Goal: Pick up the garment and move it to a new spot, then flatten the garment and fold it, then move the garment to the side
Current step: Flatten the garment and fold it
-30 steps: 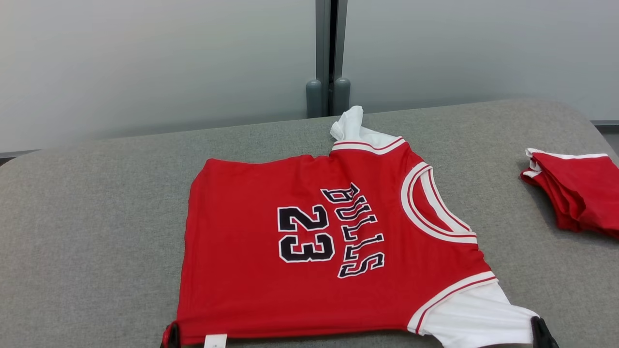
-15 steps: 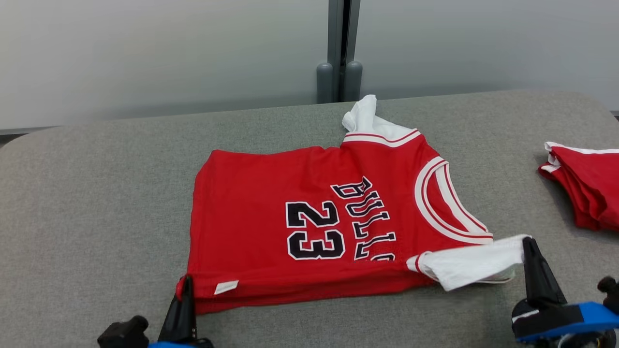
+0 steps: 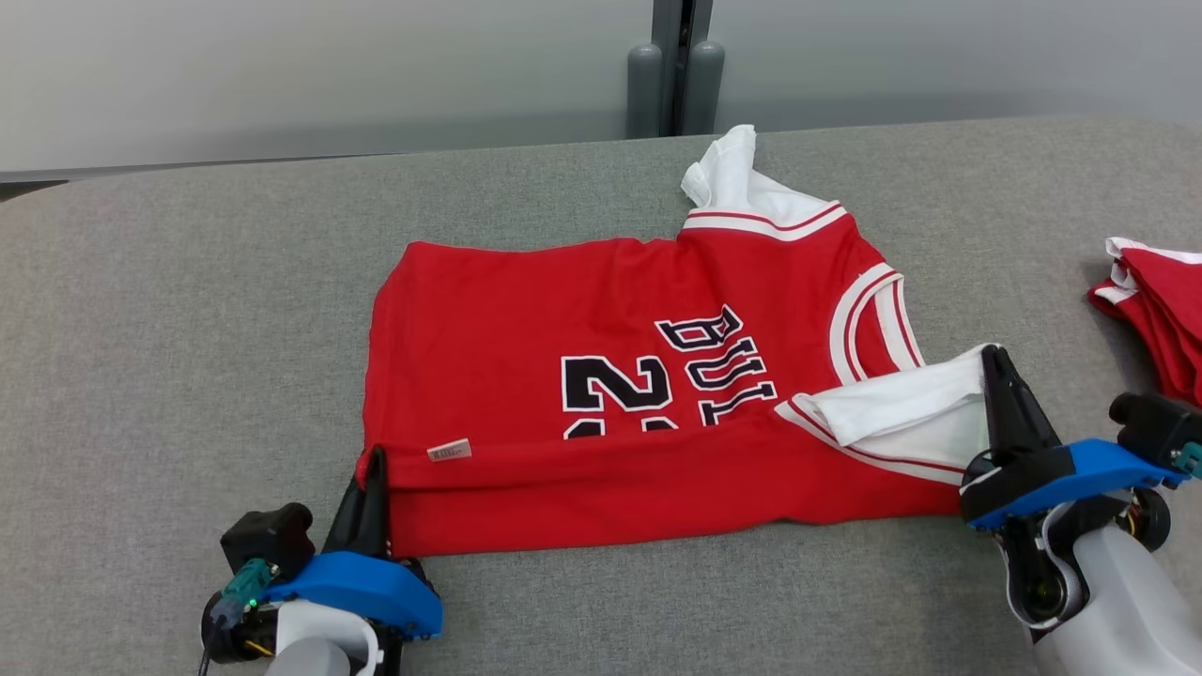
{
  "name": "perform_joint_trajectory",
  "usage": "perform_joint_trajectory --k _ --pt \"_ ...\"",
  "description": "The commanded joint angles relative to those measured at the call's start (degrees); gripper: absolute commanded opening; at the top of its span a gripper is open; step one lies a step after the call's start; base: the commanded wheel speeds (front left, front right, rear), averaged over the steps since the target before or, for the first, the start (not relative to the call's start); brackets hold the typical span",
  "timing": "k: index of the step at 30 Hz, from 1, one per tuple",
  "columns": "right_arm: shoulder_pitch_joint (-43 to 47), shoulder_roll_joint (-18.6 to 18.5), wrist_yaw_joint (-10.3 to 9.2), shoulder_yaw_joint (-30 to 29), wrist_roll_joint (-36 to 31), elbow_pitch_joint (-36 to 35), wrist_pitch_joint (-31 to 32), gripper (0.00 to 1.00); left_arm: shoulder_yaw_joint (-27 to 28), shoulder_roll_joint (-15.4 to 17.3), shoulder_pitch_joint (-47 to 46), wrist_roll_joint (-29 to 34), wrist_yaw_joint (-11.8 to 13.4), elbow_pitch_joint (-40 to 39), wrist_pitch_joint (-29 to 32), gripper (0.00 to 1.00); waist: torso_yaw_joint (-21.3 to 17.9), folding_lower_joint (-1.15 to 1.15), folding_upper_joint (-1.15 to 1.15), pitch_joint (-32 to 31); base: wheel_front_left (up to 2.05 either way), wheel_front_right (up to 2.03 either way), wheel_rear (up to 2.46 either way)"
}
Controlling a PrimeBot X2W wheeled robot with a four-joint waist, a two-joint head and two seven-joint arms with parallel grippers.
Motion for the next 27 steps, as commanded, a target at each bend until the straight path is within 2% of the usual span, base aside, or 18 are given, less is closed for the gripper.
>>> perform_joint_trajectory --k 1,2,3,7,11,17,21,27 --pt "-1.8 0.0 0.00 0.2 -0.6 0.6 -0.7 1.00 0.7 0.1 -1.8 -0.2 0.8 0.0 -0.3 0.26 0.0 -0.01 0.00 0.1 0.00 0.00 0.00" --pt "-2.4 0.0 0.00 0.1 -1.1 1.1 -1.1 1.00 1.1 0.1 -1.9 0.3 1.1 -0.2 -0.3 0.93 0.0 -0.01 0.00 0.2 0.00 0.00 0.00" --pt "-2.7 -0.1 0.00 0.0 -1.7 1.3 -1.5 1.00 1.3 0.1 -1.7 0.4 1.7 -0.3 -0.3 1.00 0.0 -0.01 0.00 0.2 0.00 0.00 0.00" --pt "-2.2 -0.4 0.00 -2.8 -6.6 -1.3 -1.8 1.00 2.6 0.0 0.0 1.3 3.0 -2.2 -0.3 1.00 0.0 -0.01 0.00 -0.2 0.00 0.00 0.00" --pt "2.5 1.7 0.00 -6.5 -14.4 -5.4 -1.8 1.00 4.2 0.1 2.8 2.9 4.5 -5.6 -0.3 1.00 0.1 -0.01 0.00 -1.4 0.00 0.00 0.00" --pt "9.6 4.4 0.00 -6.5 -23.9 -8.9 -1.8 1.00 3.3 0.1 8.7 6.4 5.3 -8.4 -0.3 1.00 -0.1 -0.01 0.00 -4.5 0.00 0.00 0.00" --pt "13.6 5.5 0.00 -5.2 -27.5 -9.4 -1.8 1.00 2.5 0.1 12.3 7.0 5.6 -9.2 -0.3 1.00 -0.3 -0.01 0.00 -7.0 0.00 0.00 0.00" --pt "18.8 6.9 0.00 -5.2 -28.8 -8.2 -1.8 1.00 0.7 0.0 16.2 7.0 5.7 -9.0 -0.3 1.00 0.0 -0.01 0.00 -10.0 0.00 0.00 0.00"
